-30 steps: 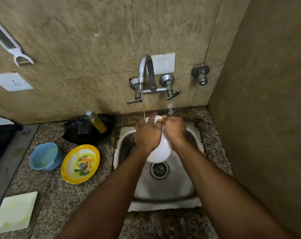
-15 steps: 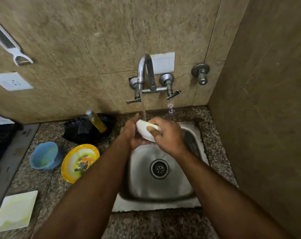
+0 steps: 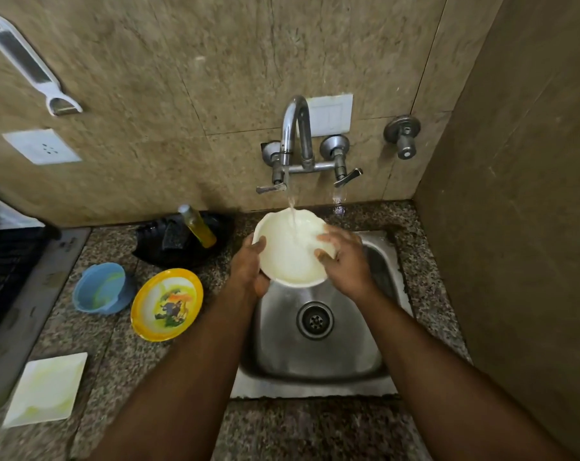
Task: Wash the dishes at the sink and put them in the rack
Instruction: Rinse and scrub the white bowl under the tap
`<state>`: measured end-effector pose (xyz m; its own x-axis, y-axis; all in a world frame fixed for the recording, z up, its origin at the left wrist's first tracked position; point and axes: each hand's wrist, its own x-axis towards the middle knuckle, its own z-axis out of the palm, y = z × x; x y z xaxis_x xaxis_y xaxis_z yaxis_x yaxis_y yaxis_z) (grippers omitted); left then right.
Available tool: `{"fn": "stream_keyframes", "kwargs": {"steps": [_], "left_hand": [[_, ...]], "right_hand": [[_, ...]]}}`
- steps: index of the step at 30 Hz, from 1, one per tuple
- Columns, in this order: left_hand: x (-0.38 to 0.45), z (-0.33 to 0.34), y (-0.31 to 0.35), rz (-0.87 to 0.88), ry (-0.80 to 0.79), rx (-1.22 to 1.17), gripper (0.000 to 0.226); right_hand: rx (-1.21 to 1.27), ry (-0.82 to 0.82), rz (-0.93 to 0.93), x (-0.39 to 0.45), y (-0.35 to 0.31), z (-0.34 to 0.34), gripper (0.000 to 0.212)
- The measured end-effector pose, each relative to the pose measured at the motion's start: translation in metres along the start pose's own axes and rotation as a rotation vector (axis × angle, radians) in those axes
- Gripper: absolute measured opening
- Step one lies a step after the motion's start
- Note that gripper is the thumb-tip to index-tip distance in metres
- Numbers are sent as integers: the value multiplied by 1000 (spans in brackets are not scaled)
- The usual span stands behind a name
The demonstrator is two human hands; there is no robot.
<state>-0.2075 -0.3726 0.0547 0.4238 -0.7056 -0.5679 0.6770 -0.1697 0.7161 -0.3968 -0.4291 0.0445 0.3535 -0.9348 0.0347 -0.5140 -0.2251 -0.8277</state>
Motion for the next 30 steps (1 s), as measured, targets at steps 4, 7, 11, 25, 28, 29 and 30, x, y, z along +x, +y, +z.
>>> {"fn": "stream_keyframes", "kwargs": {"steps": [4,7,11,25,28,29,30], "left_hand": [[-6,-2,-6,6,-20,-42,41],[-11,-7,-11,-29,-8,-121,31],[-13,-6,-26,-106,8,-98,26],[-14,23,-5,-37,38,437,34],[-20,23,11,134,44,499,27],[-22,22,16,202,46,544,22],[-21,19,21,279,46,600,21]], "right_hand": [[36,70,159,19,-9,-1,59],[155,77,362,33,-11,-10,56],[216,-46,466,39,-28,-28,20],[100,175,128,34,-35,-57,49],[295,169,259,35,-26,-49,49],[357,160,296,33,-26,-45,49],[397,145,336,32,-26,-40,49]]}}
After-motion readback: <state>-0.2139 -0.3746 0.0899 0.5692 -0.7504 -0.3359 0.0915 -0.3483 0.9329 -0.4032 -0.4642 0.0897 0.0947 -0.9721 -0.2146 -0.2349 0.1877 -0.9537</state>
